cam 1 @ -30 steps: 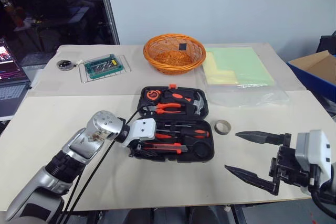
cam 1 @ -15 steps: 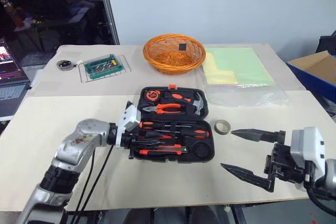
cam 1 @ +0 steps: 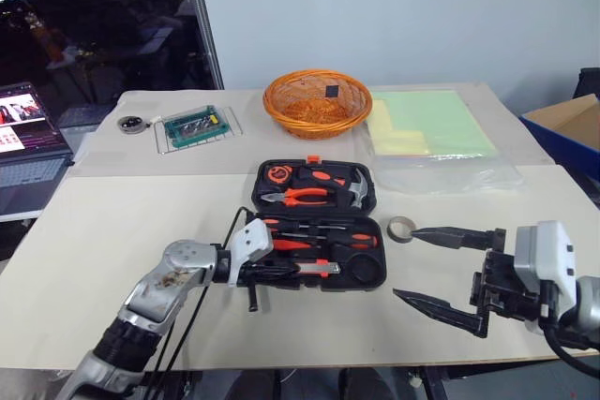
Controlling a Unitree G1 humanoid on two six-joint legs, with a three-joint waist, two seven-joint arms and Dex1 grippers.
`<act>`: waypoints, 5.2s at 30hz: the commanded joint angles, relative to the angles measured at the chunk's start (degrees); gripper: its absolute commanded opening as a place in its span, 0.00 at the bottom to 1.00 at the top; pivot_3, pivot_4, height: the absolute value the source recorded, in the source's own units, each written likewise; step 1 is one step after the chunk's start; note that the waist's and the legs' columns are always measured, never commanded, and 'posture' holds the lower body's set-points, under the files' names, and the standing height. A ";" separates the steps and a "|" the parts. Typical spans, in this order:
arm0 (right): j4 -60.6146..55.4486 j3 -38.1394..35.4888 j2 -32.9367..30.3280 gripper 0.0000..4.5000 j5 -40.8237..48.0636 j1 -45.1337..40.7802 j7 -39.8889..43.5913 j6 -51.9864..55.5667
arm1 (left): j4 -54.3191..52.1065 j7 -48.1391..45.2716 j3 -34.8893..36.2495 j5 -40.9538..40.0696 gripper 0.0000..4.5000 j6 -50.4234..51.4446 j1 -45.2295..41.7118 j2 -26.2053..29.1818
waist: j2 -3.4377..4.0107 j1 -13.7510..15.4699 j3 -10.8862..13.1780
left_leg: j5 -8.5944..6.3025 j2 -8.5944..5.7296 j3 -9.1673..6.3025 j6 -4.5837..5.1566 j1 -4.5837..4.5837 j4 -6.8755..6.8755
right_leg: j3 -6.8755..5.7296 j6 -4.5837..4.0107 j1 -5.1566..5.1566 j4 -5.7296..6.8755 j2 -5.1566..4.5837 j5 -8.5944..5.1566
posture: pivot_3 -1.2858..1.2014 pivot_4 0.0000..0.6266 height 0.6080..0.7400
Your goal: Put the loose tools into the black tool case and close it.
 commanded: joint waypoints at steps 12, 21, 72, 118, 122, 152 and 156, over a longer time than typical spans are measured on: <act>-1.67 1.10 0.24 1.00 1.28 -0.41 -0.92 0.55 | -3.31 6.48 6.36 -8.06 0.00 11.40 1.30 -0.26 | -0.75 -0.28 0.35 | -0.06 -0.08 -0.09 0.07 -0.29 0.03 | -0.03 0.01 -0.20 -0.10 -0.08 0.00 | 0.52 0.24 1.00; -1.12 1.98 -0.31 1.00 1.16 -1.24 -1.20 0.82 | -1.92 9.50 -5.30 4.76 0.00 3.47 0.96 2.72 | -0.47 -0.25 0.13 | -0.07 0.01 0.00 0.05 -0.05 -0.01 | 0.01 -0.02 -0.05 -0.10 -0.06 -0.06 | 0.52 0.24 1.00; 38.68 46.86 -3.32 0.01 -35.76 -47.91 2.80 12.62 | -35.14 16.90 21.94 -34.08 0.94 17.05 3.74 14.38 | -0.89 -1.39 0.51 | -0.08 -0.05 -0.01 0.07 -0.41 -0.04 | -0.04 -0.52 -0.54 -0.05 -0.04 0.20 | 0.52 0.24 1.00; 13.14 39.15 -0.51 0.57 -18.38 -44.64 7.31 24.47 | -29.58 13.31 27.58 -32.98 0.94 12.37 14.95 16.89 | -0.67 -1.26 0.82 | -0.08 0.04 -0.01 0.07 -0.71 -0.06 | -0.10 -0.69 -0.96 0.05 -0.01 0.24 | 0.52 0.24 1.00; 15.73 27.73 6.92 0.57 -14.75 -44.54 -3.31 32.26 | -25.38 26.33 24.52 -32.19 0.94 17.74 5.64 9.53 | -0.73 -0.80 0.82 | -0.08 0.02 -0.06 0.08 -0.62 0.03 | -0.11 -0.64 -0.82 0.12 0.01 0.27 | 0.52 0.24 1.00; 59.64 25.49 26.86 0.54 -26.53 -64.59 -31.26 42.52 | 41.72 40.85 18.37 -6.11 0.63 24.23 -36.33 -7.97 | -0.78 -1.94 0.84 | 0.13 -0.47 -0.03 -0.22 -1.32 -0.06 | 0.02 -0.74 -1.99 1.04 -0.08 0.57 | 0.52 0.24 1.00; 59.75 27.34 26.97 0.25 -26.81 -64.73 -29.97 40.41 | 42.21 39.19 18.75 -5.57 0.32 23.28 -35.99 -8.41 | -0.77 -1.96 0.81 | 0.13 -0.45 -0.04 -0.22 -1.25 -0.06 | 0.02 -0.74 -1.93 1.08 -0.08 0.57 | 0.52 0.24 1.00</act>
